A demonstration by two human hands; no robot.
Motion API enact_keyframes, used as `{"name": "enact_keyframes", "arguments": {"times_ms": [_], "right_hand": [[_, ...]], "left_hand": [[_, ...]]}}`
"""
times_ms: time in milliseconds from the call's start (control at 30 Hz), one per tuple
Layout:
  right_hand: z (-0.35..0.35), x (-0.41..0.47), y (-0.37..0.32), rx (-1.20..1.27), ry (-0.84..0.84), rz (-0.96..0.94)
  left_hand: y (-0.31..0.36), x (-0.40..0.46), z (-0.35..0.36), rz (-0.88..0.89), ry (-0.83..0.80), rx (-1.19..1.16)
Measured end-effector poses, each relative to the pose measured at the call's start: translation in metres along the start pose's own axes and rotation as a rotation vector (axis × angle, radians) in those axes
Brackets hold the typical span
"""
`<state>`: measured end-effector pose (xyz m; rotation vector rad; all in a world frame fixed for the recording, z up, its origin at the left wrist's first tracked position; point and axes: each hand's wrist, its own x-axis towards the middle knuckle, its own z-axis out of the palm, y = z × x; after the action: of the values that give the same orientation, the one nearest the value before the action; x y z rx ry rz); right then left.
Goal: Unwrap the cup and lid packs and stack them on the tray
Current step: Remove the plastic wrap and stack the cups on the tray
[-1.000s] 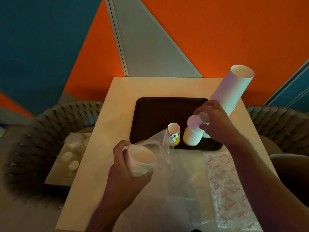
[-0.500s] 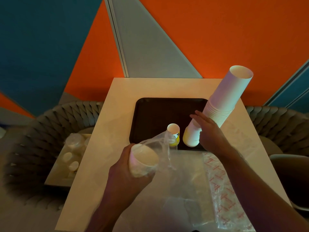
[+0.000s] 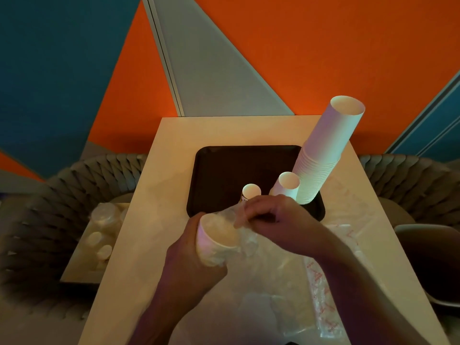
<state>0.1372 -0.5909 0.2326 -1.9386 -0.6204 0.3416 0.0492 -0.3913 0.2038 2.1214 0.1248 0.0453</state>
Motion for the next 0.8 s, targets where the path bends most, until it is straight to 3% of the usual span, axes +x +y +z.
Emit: {"name": "enact_keyframes", "arguments": {"times_ms": [300,500,667,800], "right_hand": [[0.018,0.001,0.009,0.169,-0.002,0.150],[0.016,0.002,0.012,0.192,0.138,0.196],[0.021,0.002,0.015,0.224,0.053,0.270],[0.019,0.000,0.016,0.254,0.133,0.299]], "left_hand": [[0.002,-0.003,0.003,0.030,0.037,0.006],[-0.002,-0.004,0.002,0.026,0.007,0.027],[-0.004,-0.005,0.008,0.012,0.012,0.038],[-0.005,-0.003,0.007,0.072,0.000,0.058]]}}
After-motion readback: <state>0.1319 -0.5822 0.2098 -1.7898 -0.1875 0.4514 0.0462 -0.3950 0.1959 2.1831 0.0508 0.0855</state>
